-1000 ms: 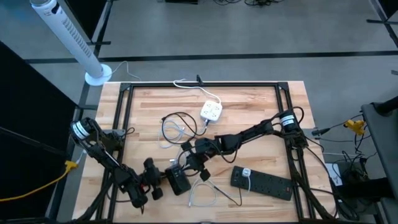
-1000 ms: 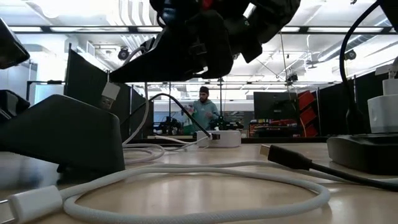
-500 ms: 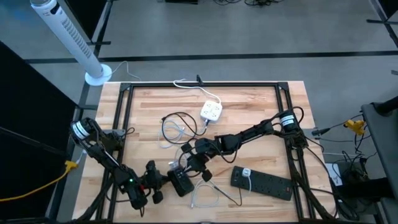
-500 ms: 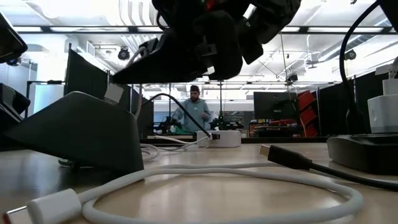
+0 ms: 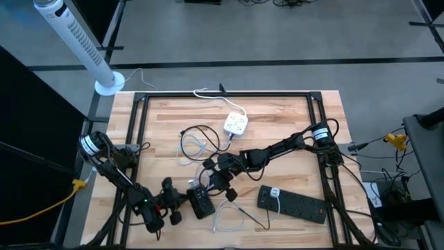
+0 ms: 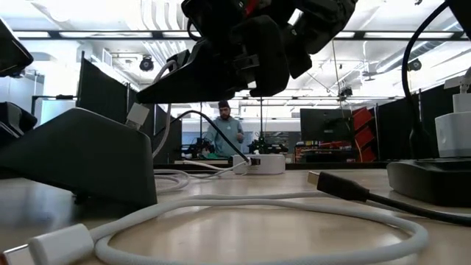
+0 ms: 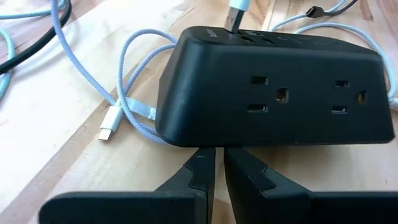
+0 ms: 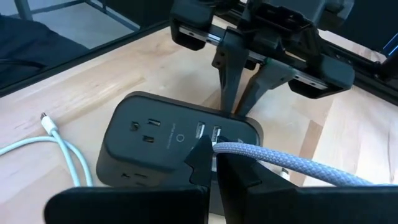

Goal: Plug in charger cables
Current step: Insert the white charger cable into the black outlet

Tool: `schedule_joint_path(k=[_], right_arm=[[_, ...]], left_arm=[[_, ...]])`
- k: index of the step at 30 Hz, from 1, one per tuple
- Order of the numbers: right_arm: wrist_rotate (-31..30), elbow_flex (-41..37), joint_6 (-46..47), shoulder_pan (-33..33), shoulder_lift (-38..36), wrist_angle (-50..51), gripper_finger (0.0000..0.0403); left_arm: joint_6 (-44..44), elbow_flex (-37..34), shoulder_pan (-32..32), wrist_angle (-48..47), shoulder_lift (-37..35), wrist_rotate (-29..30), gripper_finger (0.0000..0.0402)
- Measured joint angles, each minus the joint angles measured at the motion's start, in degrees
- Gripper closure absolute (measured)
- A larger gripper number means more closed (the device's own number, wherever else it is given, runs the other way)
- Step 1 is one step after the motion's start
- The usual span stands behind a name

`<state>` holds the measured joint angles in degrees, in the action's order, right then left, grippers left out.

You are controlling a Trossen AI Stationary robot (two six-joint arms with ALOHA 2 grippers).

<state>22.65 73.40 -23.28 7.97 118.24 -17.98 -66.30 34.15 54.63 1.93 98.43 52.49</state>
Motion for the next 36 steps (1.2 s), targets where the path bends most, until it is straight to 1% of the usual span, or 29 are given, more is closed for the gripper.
schedule_joint_path(k=[7,16,30,36], right_arm=[[-0.15,-0.04,1.58,0.00,0.00,0.01,0.0403],[-0.68,0.16,6.88,0.02,0.07,-0.74,0.0403],[-1.81,0.24,6.71,0.28,0.08,-0.74,0.0403],[-1.62,0.46,7.51,0.50,1.86,-3.04,0.0403]], left_arm=[[-0.49,-0.75,0.00,0.00,0.00,0.81,0.0379],[-0.88,-0.99,0.02,0.02,0.00,1.05,0.0379],[-1.14,-0.68,0.02,0.19,0.00,1.05,0.0379],[-1.18,-0.48,0.09,0.10,0.00,0.70,0.0379]])
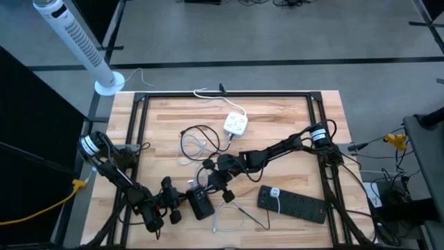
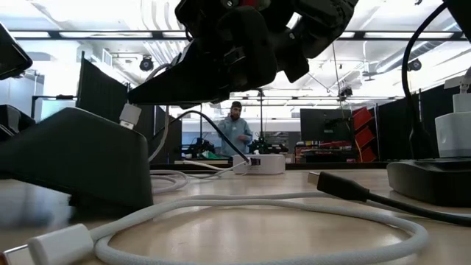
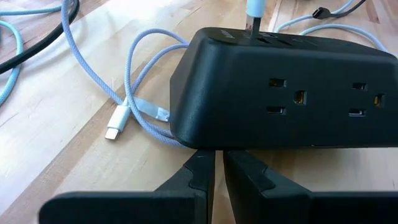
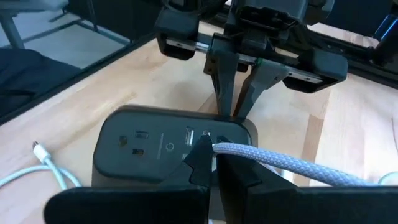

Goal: Plug in charger cables
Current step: Insert the white charger cable into the black outlet

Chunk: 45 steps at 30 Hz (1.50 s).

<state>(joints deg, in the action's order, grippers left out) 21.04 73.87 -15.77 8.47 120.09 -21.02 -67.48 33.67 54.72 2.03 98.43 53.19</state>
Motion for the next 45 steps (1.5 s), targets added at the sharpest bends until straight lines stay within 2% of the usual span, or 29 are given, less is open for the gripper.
schedule_joint_path(k=[9,15,20,24,30,39,42,45], right_arm=[[-0.27,-0.20,0.79,0.53,0.96,4.48,0.0403],[-6.29,-0.20,-1.11,0.77,0.25,4.79,0.0403],[-6.27,-0.20,-3.14,0.77,-2.54,5.08,0.0403],[-6.25,-0.20,-4.81,0.77,-4.70,4.20,0.0403],[-6.23,-0.15,-4.76,0.85,-5.00,2.07,0.0403],[-6.06,1.59,-10.44,4.26,-6.07,-4.23,0.0403],[-6.04,3.36,-14.94,6.12,-6.62,-3.69,0.0403],[-5.87,4.77,-21.28,8.31,-7.09,-1.96,0.0403]], left_arm=[[0.00,-0.07,-0.08,-0.19,0.00,0.74,0.0379],[-1.25,-0.07,-0.09,-2.06,-0.18,1.35,0.0379],[-4.21,-0.04,-0.07,-7.76,-2.19,-2.91,0.0379],[-3.95,0.04,0.00,-10.20,-5.97,-3.29,0.0379],[1.72,0.04,0.00,-13.67,-14.29,-4.28,0.0379],[24.89,0.09,0.00,1.78,-21.42,-4.74,0.0379],[27.93,0.09,-0.44,6.32,-22.45,-5.15,0.0377],[27.87,0.07,-1.66,8.00,-22.73,-9.78,0.0366]])
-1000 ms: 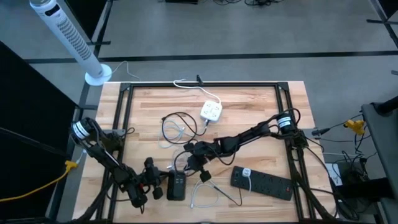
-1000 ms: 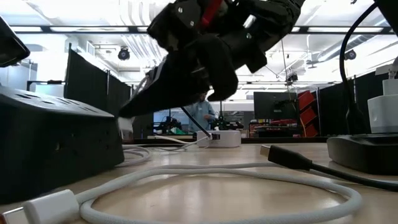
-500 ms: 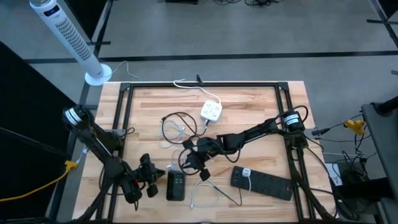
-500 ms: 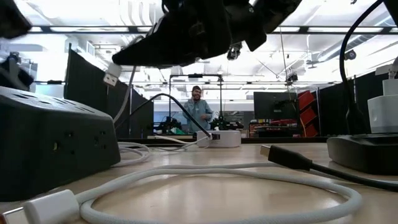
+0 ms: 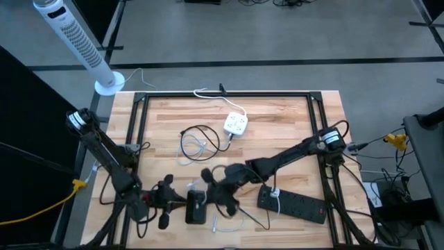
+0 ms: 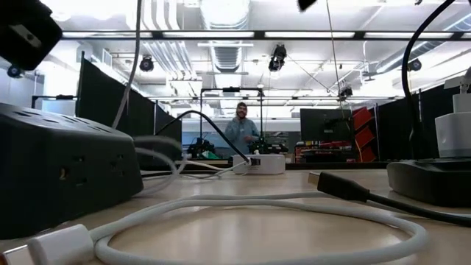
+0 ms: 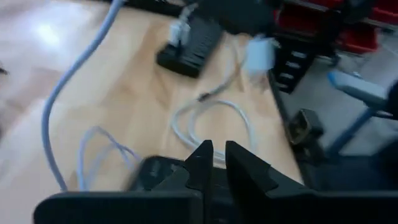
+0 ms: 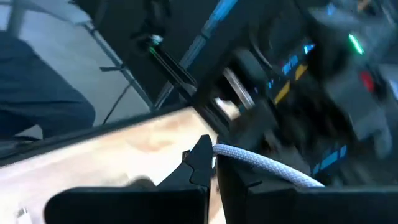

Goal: Plug in charger cables
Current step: Insert the white charger cable into the black outlet

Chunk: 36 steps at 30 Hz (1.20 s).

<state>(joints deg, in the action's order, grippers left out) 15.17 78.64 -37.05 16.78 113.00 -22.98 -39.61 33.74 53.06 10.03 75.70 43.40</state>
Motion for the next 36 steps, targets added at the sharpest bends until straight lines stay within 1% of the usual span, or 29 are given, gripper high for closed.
schedule_joint_path(k=[3,5,7,11,13,16,21,26,32,36], right_arm=[[0.30,1.06,-6.00,1.87,0.01,0.18,0.0403],[0.27,1.66,-10.33,2.54,0.02,0.20,0.0403],[0.27,2.05,-14.33,3.21,0.13,0.15,0.0403],[0.27,2.26,-19.28,3.83,0.17,0.40,0.0403],[0.30,2.26,-20.51,4.01,0.20,0.51,0.0403],[0.28,2.26,-22.12,3.99,0.26,0.59,0.0403],[0.27,2.24,-23.11,3.82,0.28,1.76,0.0403],[0.27,2.24,-23.22,3.45,0.30,1.75,0.0403],[0.08,2.24,-23.08,2.71,0.32,2.69,0.0403],[0.08,2.24,-22.90,2.57,0.32,2.86,0.0403]], left_arm=[[-1.91,0.00,-1.79,2.00,-0.11,-6.96,0.0337],[-1.99,0.00,-3.85,4.23,0.13,-13.29,0.0311],[-1.04,0.00,-6.18,8.17,0.82,-20.94,0.0285],[2.29,0.00,-11.12,14.90,1.99,-33.36,0.0240],[3.40,0.00,-13.26,17.04,2.60,-37.56,0.0224],[5.39,0.00,-15.61,20.51,3.39,-42.32,0.0208],[7.63,0.00,-17.58,25.55,5.10,-46.86,0.0202],[9.38,0.00,-18.08,27.95,5.64,-47.44,0.0216],[10.44,0.00,-18.10,28.50,5.68,-47.52,0.0246],[13.48,0.00,-18.10,28.52,5.70,-48.91,0.0286]])
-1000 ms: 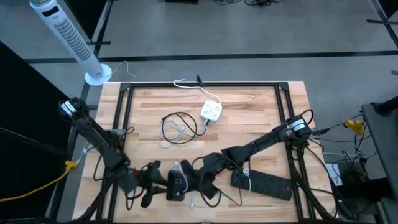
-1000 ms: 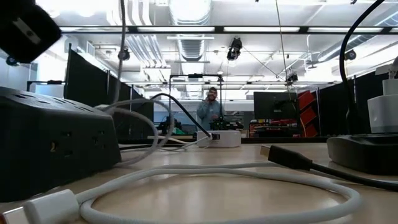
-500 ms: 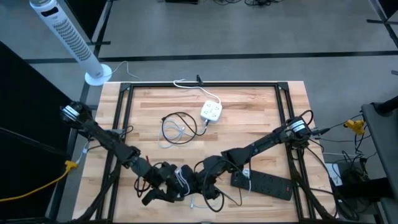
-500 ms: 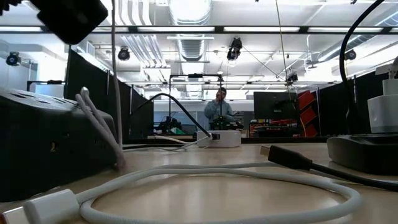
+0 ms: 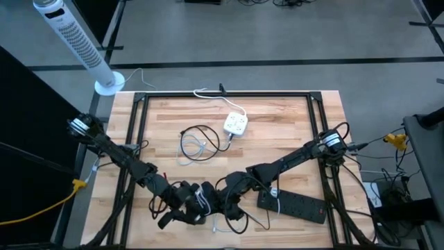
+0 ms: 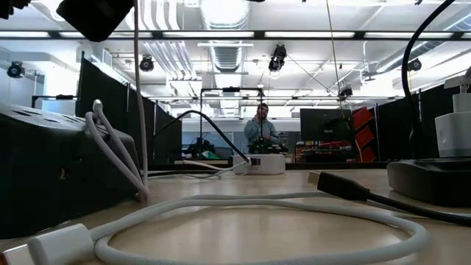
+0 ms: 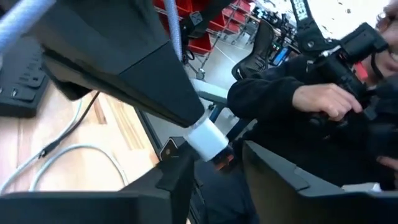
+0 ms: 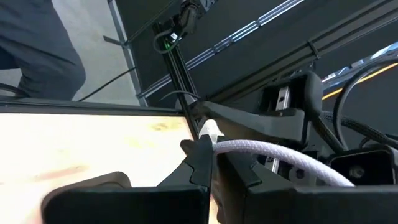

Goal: Plug in charger cables
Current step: Insert the white charger cable into the black outlet

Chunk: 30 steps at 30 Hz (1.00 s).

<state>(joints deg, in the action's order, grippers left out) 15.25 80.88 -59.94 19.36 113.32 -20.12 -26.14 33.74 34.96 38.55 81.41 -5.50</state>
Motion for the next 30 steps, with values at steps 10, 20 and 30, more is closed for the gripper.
schedule_joint_path(k=[10,20,30], right_arm=[[0.19,0.00,1.78,0.09,0.00,0.13,0.0403],[-1.41,0.00,14.01,0.02,0.00,0.39,0.0389],[-9.59,1.00,34.58,0.12,-0.28,9.67,0.0243]], left_arm=[[3.18,-0.09,-0.11,-1.54,0.00,-0.98,0.0396],[3.17,-0.08,-0.20,-2.53,0.00,0.34,0.0399],[3.18,0.02,-0.15,-3.39,-0.28,2.88,0.0399]])
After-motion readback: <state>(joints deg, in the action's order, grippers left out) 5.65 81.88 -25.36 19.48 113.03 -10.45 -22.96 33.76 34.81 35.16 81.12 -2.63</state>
